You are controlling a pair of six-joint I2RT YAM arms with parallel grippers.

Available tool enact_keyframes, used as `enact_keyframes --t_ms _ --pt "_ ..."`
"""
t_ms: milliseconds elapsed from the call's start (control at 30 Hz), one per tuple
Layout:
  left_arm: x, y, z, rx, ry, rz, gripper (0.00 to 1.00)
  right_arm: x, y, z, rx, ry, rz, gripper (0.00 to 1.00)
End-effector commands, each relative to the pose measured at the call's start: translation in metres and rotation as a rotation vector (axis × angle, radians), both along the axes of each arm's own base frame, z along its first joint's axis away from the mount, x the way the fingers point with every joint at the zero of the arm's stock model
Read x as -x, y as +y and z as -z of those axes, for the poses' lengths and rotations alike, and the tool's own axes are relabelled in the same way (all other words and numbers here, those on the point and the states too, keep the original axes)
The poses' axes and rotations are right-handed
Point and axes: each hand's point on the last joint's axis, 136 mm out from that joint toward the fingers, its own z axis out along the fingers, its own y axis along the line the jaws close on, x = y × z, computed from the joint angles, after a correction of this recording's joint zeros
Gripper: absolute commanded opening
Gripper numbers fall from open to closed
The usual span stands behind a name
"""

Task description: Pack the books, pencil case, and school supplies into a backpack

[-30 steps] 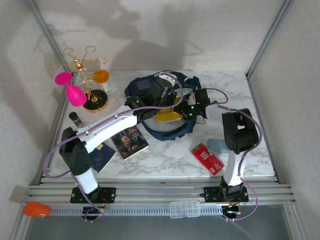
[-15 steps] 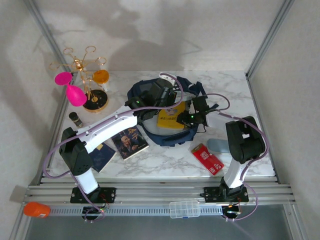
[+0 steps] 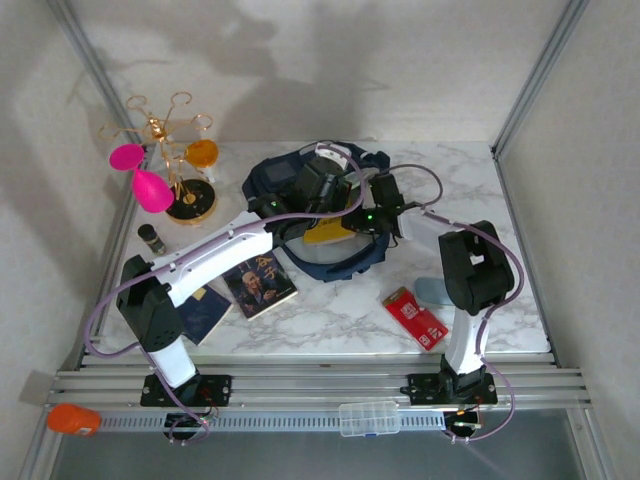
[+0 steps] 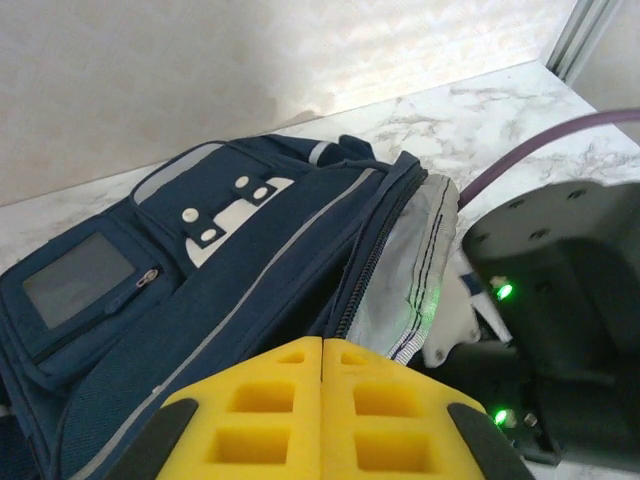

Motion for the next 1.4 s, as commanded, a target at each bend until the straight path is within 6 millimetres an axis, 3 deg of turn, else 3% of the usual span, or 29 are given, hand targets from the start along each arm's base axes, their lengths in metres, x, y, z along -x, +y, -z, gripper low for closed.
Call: enact_keyframes --t_ms 0,100,300,433,533,633,867,1033,1167,1267,1367 --pt "-0.001 0.010 -0.032 0.052 -0.079 -0.049 0.00 -0.006 -0.026 -0.019 0.028 -0.061 0.085 0.48" --pt "-0.003 0.012 -0.031 0.052 -0.084 -0.057 0.00 0.018 -0.025 -0.025 0.039 -0.063 0.074 0.51" --pt "-0.005 0.012 -0.029 0.054 -0.082 -0.060 0.00 0.074 -0.002 -0.004 0.015 0.029 0.019 0.31" --pt "-0.005 0.011 -0.027 0.058 -0.078 -0.055 0.00 0.088 0.001 0.018 0.025 0.084 0.028 0.20" --pt "-0.004 0.008 -0.025 0.063 -0.073 -0.044 0.00 0.087 0.004 0.025 0.021 0.074 0.022 0.12" --pt "-0.004 0.009 -0.024 0.061 -0.071 -0.045 0.00 0.070 0.000 0.028 0.060 0.016 0.056 0.03" --pt "0.000 0.012 -0.027 0.070 -0.071 -0.044 0.00 0.009 -0.002 -0.013 0.054 -0.198 0.177 0.00" --pt "0.000 0.023 -0.028 0.047 -0.082 -0.081 0.00 -0.014 -0.005 -0.026 0.047 -0.301 0.223 0.00" --pt "-0.001 0.025 -0.025 0.043 -0.077 -0.083 0.00 -0.002 0.009 -0.034 0.015 -0.317 0.098 0.00" --pt "-0.001 0.024 -0.022 0.042 -0.068 -0.080 0.00 0.023 0.010 -0.039 0.005 -0.270 0.033 0.05" --pt "-0.002 0.023 -0.019 0.050 -0.065 -0.084 0.00 0.061 0.009 -0.024 -0.003 -0.186 0.016 0.06"
